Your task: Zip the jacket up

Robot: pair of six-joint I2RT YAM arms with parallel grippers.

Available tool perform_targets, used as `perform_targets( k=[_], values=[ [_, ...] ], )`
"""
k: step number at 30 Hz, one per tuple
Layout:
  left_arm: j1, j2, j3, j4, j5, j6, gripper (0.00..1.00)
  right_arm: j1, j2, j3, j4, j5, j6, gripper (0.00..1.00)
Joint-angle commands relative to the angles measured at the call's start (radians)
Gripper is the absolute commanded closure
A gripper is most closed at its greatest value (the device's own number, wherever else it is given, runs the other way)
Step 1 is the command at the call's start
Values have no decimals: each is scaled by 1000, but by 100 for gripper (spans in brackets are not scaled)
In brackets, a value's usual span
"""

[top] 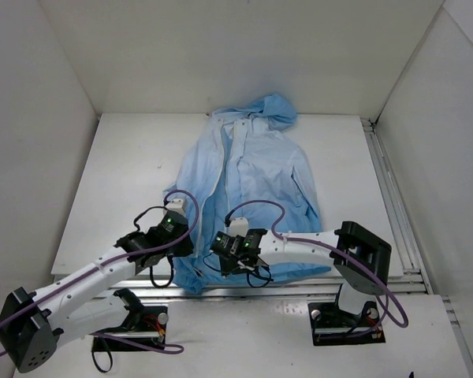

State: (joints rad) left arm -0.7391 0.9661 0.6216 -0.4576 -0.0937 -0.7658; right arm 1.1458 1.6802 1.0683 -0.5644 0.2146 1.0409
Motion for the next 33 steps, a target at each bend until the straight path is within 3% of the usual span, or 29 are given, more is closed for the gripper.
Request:
perform_targets(
  k=[1,7,10,15,19,26,31,33],
  values=[
    [6,-10,4,16,3,-13,100,9,7,-8,26,60,31,48],
    [6,-14,-5,17,6,-24,100,9,35,-37,38,78,56,57],
    [6,-13,-8,19,8,-26,100,8,50,-50,40,94,62,67],
    [6,-1,-3,27,6,-29,100,11,62,-62,44,120,54,99],
    [6,14,9,45,3,-24,100,3,30,-44,44,175,-1,100],
    [17,68,110,68,-8,5,100,-60,-172,-7,60,298,-171,100],
    [17,82,202,48,-38,-1,100,-92,-327,-11,106,333,-203,100],
    [17,79,222,42,-46,-7,100,-90,-371,-8,119,412,-183,100]
  ],
)
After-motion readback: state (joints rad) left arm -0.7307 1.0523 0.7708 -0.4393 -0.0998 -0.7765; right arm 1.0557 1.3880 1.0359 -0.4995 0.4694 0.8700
